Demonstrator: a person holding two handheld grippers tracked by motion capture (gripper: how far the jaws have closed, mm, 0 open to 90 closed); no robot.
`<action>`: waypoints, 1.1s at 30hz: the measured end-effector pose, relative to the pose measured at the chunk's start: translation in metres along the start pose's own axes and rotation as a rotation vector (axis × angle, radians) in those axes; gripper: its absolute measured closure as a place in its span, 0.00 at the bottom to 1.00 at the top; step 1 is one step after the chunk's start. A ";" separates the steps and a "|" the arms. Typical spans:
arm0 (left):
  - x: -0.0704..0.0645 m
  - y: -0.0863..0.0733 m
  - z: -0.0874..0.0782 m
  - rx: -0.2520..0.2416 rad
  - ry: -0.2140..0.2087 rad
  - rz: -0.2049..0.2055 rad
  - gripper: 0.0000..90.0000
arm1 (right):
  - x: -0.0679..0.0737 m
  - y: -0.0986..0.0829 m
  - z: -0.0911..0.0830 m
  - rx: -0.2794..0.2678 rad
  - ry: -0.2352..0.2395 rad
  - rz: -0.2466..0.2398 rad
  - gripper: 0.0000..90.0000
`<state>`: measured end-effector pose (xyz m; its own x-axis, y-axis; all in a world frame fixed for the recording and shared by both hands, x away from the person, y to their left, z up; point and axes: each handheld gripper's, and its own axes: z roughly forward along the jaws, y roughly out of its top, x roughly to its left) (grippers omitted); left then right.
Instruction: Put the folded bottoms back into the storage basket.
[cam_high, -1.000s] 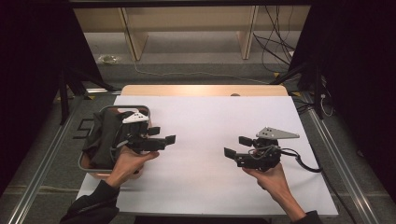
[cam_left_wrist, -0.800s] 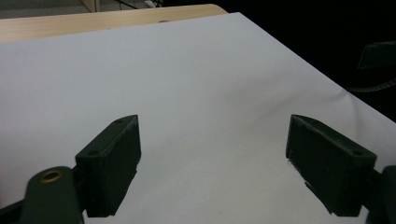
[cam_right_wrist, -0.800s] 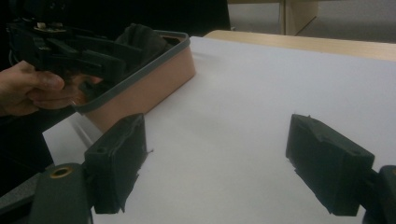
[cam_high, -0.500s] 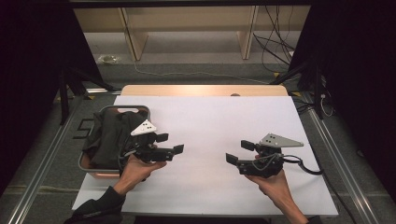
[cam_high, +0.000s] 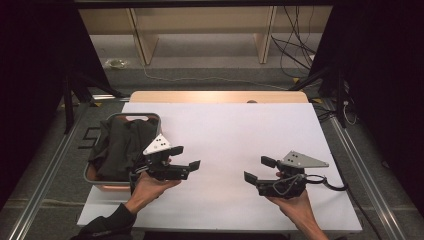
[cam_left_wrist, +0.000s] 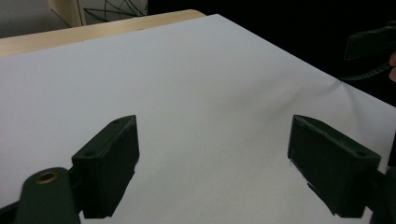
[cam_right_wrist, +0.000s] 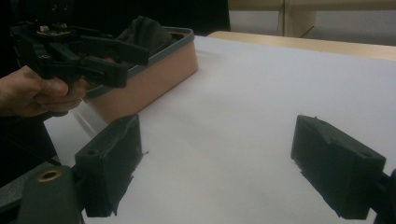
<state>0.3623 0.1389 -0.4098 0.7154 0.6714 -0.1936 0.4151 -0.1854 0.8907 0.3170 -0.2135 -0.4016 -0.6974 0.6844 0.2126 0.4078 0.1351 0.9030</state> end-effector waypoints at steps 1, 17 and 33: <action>-0.001 0.000 -0.001 -0.006 0.000 0.004 0.18 | 0.000 -0.001 0.000 -0.002 0.000 0.004 0.19; -0.014 -0.013 -0.007 -0.027 -0.038 0.015 0.18 | 0.000 -0.012 -0.009 -0.039 -0.021 -0.002 0.17; -0.010 -0.012 -0.008 -0.049 -0.022 0.000 0.18 | -0.002 -0.009 -0.006 -0.041 -0.023 -0.006 0.17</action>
<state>0.3456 0.1405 -0.4149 0.7278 0.6555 -0.2016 0.3873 -0.1503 0.9096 0.3110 -0.2208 -0.4080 -0.6862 0.6997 0.1989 0.3786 0.1099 0.9190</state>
